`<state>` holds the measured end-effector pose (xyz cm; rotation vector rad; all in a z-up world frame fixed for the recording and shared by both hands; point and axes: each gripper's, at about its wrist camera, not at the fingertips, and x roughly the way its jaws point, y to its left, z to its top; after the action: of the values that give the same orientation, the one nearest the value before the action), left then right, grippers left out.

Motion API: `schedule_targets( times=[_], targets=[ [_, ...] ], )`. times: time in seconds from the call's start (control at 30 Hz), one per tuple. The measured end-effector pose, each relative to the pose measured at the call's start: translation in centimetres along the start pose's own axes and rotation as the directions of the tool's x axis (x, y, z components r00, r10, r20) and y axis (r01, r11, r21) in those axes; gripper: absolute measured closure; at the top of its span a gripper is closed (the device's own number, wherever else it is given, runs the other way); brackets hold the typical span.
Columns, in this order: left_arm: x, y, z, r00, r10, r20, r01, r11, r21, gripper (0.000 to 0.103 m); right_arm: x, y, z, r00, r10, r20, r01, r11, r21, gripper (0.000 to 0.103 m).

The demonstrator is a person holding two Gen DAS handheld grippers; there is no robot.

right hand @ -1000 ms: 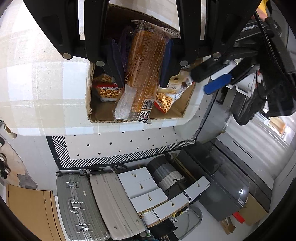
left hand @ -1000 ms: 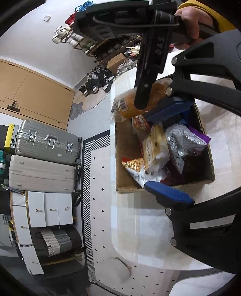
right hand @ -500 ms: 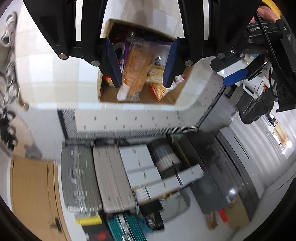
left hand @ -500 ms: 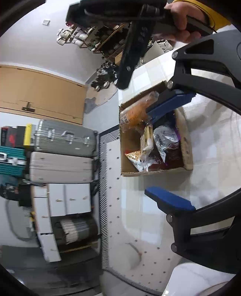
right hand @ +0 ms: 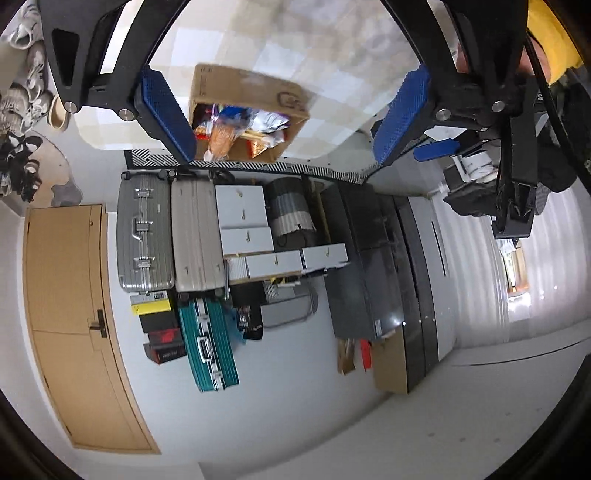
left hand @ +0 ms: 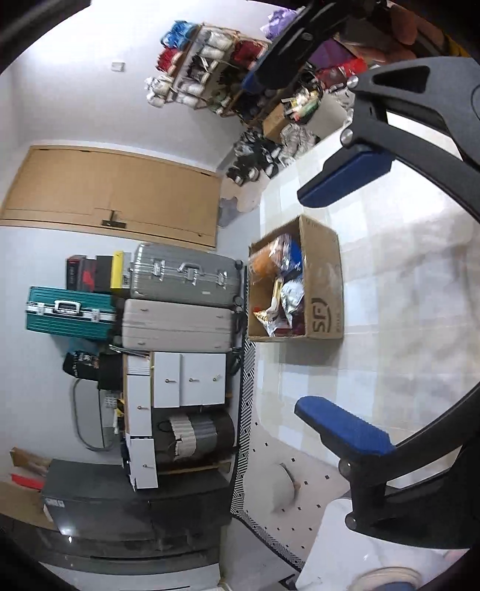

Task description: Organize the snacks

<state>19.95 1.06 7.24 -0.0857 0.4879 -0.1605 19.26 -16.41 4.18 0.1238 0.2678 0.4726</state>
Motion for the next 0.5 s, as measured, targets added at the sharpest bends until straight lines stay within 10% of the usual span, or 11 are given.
schedule_targets(
  times=[0.5],
  targets=[
    [-14.5, 0.2, -9.1, 0.988, 0.102, 0.120, -0.102, 0.995, -0.005, 0.001, -12.7, 5.9, -6.2, 0.988, -0.080, 0.132, 0.083, 0.996, -0.013, 0.001]
  ],
)
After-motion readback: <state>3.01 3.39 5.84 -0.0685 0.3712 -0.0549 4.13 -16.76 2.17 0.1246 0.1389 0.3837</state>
